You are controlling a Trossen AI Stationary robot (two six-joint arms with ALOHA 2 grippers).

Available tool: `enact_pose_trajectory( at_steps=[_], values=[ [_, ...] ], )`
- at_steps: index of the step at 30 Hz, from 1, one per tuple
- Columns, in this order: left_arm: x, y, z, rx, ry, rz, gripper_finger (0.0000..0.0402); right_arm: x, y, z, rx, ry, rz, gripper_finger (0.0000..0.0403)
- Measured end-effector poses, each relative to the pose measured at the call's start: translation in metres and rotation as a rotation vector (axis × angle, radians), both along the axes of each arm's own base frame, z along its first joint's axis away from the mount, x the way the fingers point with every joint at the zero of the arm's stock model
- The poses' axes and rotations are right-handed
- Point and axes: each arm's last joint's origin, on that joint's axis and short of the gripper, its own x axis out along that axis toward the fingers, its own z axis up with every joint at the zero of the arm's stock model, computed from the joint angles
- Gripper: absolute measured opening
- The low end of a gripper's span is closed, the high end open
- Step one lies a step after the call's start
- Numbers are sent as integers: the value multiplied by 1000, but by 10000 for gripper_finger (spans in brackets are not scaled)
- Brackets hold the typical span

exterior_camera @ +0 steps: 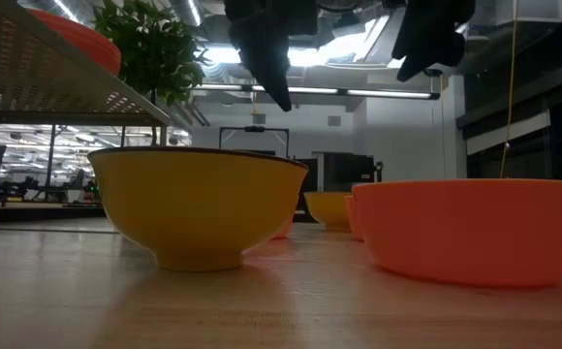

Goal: Pick & Place Mini bowls
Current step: Stack the orange bowl on top of the orange bowl on the shelf

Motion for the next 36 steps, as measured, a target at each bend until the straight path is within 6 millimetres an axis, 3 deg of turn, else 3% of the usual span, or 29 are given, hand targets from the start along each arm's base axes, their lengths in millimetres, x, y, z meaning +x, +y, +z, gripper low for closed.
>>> enact_pose_trajectory(
  at_steps=[11,15,23,30,36],
  values=[
    [6,-14,-23,100,77,-249,114,-3,18,0,-27,1,104,213],
    [13,-19,-40,85,127,-312,114,-5,25,0,-16,0,120,213],
    [15,-50,-61,-18,223,-384,113,-16,45,-3,61,73,248,213],
    [15,-70,-69,-51,243,-334,113,-55,39,21,16,-79,188,213],
    [13,-70,-73,-75,275,-275,113,-84,26,10,83,-244,109,213]
  ],
)
